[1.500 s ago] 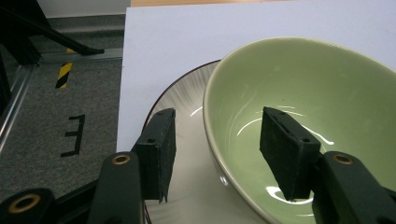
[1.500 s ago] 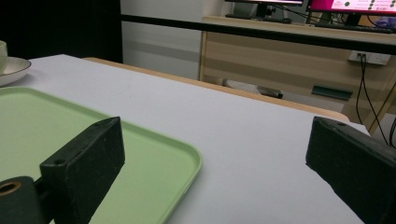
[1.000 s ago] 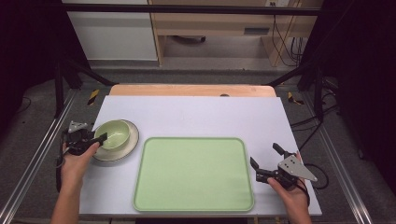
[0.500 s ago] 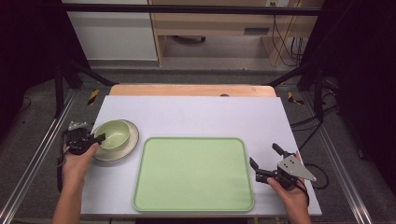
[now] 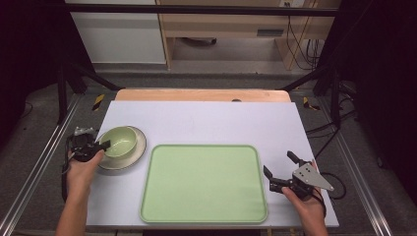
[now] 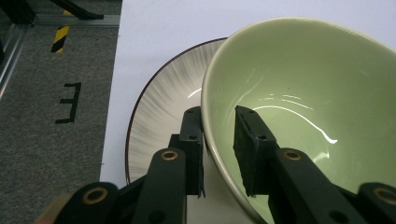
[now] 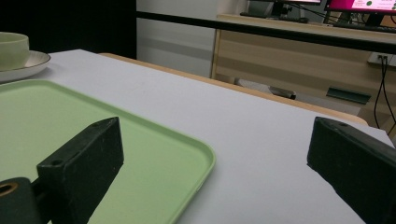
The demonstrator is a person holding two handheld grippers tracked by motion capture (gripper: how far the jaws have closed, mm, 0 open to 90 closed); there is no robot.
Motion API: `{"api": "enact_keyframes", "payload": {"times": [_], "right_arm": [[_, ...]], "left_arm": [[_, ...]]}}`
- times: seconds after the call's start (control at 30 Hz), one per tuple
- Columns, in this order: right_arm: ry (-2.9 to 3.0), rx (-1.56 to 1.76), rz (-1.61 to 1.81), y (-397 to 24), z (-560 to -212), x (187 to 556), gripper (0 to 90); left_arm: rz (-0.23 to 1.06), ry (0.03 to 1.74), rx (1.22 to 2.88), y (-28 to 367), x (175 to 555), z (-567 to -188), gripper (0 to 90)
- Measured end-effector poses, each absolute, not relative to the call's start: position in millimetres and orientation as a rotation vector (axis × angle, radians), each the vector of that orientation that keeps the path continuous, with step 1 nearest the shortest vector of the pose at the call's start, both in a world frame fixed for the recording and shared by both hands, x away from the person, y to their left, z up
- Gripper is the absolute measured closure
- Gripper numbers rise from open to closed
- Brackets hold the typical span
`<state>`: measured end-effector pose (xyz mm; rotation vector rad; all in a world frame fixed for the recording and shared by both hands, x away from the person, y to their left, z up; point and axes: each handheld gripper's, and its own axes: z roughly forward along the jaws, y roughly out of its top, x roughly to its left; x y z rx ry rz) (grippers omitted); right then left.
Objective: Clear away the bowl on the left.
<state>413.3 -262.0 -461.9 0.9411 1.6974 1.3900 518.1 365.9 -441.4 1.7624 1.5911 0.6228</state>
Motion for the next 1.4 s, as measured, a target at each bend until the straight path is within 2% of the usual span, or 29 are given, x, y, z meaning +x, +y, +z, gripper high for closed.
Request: {"api": "enact_keyframes", "payload": {"times": [0.53, 0.73, 0.77, 0.93, 1.27, 1.4], "right_arm": [[1.699, 0.949, 1.394, -261.5, -462.6, 413.7, 4.2], [1.700, 0.948, 1.391, -261.9, -462.9, 413.7, 4.2], [1.703, 0.952, 1.389, -262.0, -462.9, 413.5, 4.2], [1.705, 0.953, 1.385, -261.7, -463.3, 413.4, 4.3], [1.710, 0.954, 1.377, -262.3, -463.0, 412.7, 4.4], [1.708, 0.955, 1.378, -262.6, -463.0, 412.7, 4.4]], "left_arm": [[0.628, 1.611, 1.790, 362.8, 522.6, -445.2, 74.2], [0.644, 1.614, 1.782, 364.0, 523.1, -445.9, 78.5], [0.635, 1.610, 1.779, 365.7, 522.5, -446.0, 80.9], [0.629, 1.607, 1.773, 366.6, 522.1, -446.0, 81.2], [0.537, 1.600, 1.676, 373.2, 519.4, -445.1, 83.3], [0.546, 1.592, 1.675, 372.7, 518.3, -443.0, 83.4]]}}
